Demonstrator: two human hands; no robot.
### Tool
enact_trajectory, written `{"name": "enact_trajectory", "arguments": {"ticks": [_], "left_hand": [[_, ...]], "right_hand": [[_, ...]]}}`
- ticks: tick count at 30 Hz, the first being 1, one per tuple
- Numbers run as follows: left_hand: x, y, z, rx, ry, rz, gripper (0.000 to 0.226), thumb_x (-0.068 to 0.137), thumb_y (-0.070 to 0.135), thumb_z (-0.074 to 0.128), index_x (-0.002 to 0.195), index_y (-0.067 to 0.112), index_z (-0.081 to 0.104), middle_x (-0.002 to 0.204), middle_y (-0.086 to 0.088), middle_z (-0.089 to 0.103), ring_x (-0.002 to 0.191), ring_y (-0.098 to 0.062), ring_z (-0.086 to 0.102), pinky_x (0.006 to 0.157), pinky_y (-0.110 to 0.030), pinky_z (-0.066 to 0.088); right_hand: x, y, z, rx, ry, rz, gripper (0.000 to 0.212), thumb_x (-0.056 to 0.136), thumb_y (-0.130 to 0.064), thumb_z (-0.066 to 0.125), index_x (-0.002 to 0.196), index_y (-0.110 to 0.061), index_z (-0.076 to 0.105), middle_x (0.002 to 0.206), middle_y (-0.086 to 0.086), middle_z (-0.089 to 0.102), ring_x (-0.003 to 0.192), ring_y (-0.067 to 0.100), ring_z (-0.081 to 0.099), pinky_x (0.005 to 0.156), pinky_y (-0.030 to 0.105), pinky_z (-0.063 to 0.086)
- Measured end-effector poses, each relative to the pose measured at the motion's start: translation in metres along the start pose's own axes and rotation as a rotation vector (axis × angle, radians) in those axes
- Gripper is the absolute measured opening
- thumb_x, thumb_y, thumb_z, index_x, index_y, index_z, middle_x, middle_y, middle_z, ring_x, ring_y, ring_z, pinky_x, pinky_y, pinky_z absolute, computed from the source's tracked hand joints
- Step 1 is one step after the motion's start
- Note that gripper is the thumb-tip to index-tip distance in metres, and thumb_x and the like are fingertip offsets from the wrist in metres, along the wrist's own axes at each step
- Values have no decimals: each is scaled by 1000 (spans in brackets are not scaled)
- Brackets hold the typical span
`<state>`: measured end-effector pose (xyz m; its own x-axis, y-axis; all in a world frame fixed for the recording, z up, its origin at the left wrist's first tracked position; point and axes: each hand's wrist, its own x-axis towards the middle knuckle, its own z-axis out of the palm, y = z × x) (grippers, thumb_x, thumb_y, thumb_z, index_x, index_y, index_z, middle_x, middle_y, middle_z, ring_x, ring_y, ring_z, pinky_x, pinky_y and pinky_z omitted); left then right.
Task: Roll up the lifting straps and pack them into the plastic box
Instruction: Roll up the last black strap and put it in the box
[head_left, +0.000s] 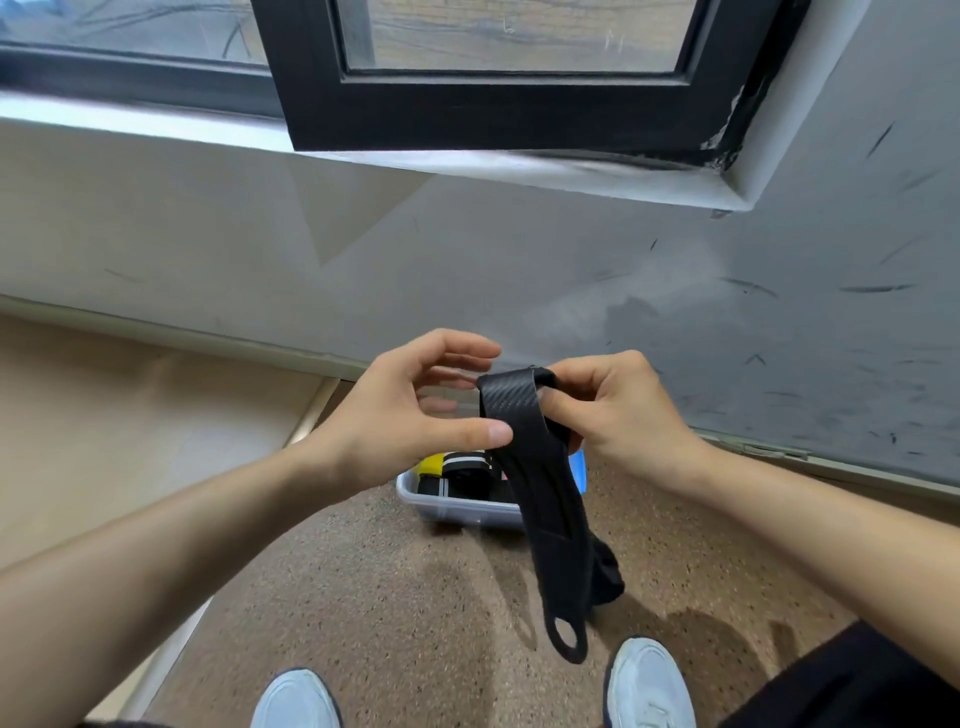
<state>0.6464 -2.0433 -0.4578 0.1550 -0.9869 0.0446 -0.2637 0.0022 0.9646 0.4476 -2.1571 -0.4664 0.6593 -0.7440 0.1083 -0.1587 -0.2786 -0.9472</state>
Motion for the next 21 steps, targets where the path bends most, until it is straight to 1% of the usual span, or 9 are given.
{"name": "enact_trajectory", "arguments": {"ticks": [1, 3, 6, 8, 10, 12, 16, 18, 21], "left_hand": [[0, 1, 0, -12, -29, 17, 62, 61, 37, 92, 118, 34, 70, 124, 6, 72, 118, -16, 68, 104, -44, 53], [-1, 2, 2, -61, -60, 36, 57, 63, 32, 91, 116, 29, 71, 120, 0, 74, 116, -19, 70, 106, -44, 52], [0, 5, 5, -95, -37, 60, 46, 72, 18, 93, 112, 19, 71, 109, -8, 77, 102, -23, 75, 97, -37, 58], [2, 4, 5, -107, -2, 55, 38, 75, 18, 84, 111, 17, 72, 101, -6, 77, 89, -19, 75, 87, -30, 60], [4, 3, 5, -135, 15, 36, 33, 77, 20, 79, 109, 18, 73, 97, -8, 76, 84, -18, 73, 82, -28, 59], [5, 2, 5, -162, 16, 15, 28, 82, 16, 77, 110, 16, 73, 94, -13, 74, 82, -19, 73, 76, -27, 59], [5, 1, 6, -127, 29, 20, 25, 92, 8, 72, 116, 16, 69, 75, -1, 70, 69, -12, 68, 64, -23, 55], [5, 1, 6, -116, 29, 28, 22, 94, 9, 71, 114, 18, 70, 76, -15, 70, 70, -16, 66, 63, -26, 55], [4, 0, 8, -98, 23, 25, 16, 94, 13, 70, 109, 20, 71, 82, -29, 67, 68, -18, 64, 62, -29, 57]], "right_hand": [[0, 0, 0, -3, -7, 11, 13, 94, -6, 69, 86, -4, 79, 64, 9, 70, 54, 12, 61, 49, 24, 49], [0, 1, 0, -7, -26, 32, 15, 94, -9, 70, 83, -6, 79, 64, 9, 70, 54, 14, 62, 49, 25, 48], [0, 1, -1, 4, -75, 44, 12, 93, -16, 72, 88, -8, 80, 74, 21, 73, 60, 19, 63, 53, 30, 50], [-1, 1, -1, 1, -113, 44, 16, 91, -19, 74, 97, -5, 79, 83, 30, 71, 65, 22, 62, 57, 34, 49], [-3, 1, -1, 6, -141, 38, 16, 91, -16, 75, 102, -6, 78, 87, 33, 70, 70, 25, 63, 62, 40, 52], [-3, 0, 0, 18, -153, 37, 15, 91, -11, 75, 105, -7, 77, 85, 29, 71, 72, 26, 64, 66, 41, 53], [-4, -4, 0, 36, -156, 15, 27, 88, -4, 75, 114, -12, 72, 72, 20, 62, 62, 24, 59, 59, 29, 52], [-4, -6, 0, 48, -141, 2, 36, 88, -3, 75, 121, -14, 66, 75, 22, 61, 61, 25, 58, 58, 29, 54], [-4, -9, 0, 69, -131, -24, 39, 91, -4, 72, 126, -17, 64, 75, 8, 61, 58, 22, 57, 57, 29, 54]]}}
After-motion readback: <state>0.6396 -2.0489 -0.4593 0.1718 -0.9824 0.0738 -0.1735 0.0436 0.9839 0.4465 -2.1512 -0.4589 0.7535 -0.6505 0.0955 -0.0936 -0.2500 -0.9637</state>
